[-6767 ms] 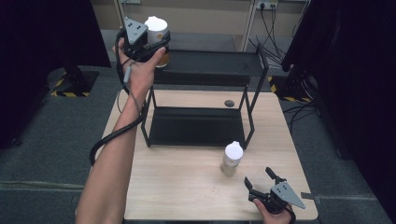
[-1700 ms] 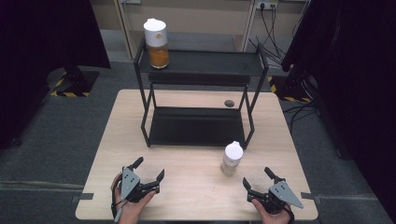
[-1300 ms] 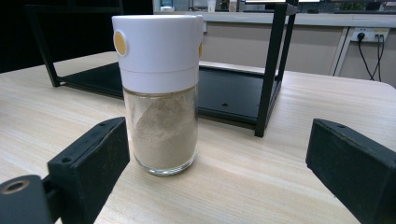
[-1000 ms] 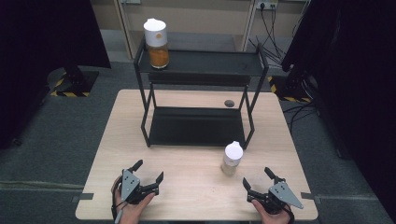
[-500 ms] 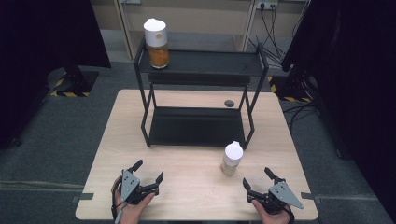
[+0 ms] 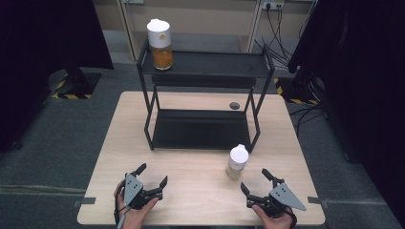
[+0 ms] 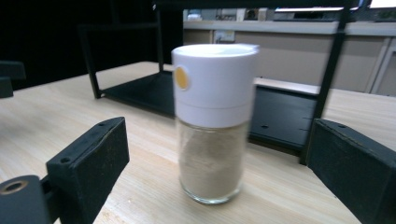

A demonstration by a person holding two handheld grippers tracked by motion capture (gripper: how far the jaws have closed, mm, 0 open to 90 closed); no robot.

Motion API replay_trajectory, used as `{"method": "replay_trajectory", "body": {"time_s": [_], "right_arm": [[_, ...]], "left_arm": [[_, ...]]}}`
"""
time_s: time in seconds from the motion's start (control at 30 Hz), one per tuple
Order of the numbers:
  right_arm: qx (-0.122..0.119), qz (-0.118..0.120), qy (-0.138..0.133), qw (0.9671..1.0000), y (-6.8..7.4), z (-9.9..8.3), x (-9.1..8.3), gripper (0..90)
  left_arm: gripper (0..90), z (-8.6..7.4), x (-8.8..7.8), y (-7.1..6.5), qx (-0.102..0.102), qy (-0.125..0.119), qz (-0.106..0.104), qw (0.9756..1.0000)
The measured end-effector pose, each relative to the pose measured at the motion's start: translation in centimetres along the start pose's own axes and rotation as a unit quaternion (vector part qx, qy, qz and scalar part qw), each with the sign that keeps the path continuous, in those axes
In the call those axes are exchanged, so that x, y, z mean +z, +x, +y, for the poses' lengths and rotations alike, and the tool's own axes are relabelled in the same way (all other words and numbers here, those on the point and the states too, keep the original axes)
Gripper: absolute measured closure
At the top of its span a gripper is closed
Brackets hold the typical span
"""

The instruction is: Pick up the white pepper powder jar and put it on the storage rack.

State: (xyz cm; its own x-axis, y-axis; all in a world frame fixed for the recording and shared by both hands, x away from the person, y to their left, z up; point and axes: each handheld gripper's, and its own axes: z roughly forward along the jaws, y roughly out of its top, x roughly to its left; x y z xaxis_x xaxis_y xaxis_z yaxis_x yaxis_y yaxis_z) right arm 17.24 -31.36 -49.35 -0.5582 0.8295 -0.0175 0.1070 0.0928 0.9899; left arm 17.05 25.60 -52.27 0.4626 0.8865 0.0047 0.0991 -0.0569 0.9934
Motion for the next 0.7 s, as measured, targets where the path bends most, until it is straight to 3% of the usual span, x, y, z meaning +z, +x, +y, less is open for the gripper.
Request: {"method": "replay_trajectory", "body": {"time_s": [0.37, 0.7], "right_arm": [[-0.009, -0.004, 0.025, 0.9996, -0.2, 1.5, 3.7, 7.9], [-0.018, -0.001, 0.047, 0.9987, -0.3, 1.3, 6.2, 15.6]], "left_arm": [[8.4, 0.0, 0.1, 0.0, 0.0, 0.001, -0.005, 1.0], [8.3, 0.0, 0.1, 0.1, -0.004, 0.001, -0.005, 1.0]]}}
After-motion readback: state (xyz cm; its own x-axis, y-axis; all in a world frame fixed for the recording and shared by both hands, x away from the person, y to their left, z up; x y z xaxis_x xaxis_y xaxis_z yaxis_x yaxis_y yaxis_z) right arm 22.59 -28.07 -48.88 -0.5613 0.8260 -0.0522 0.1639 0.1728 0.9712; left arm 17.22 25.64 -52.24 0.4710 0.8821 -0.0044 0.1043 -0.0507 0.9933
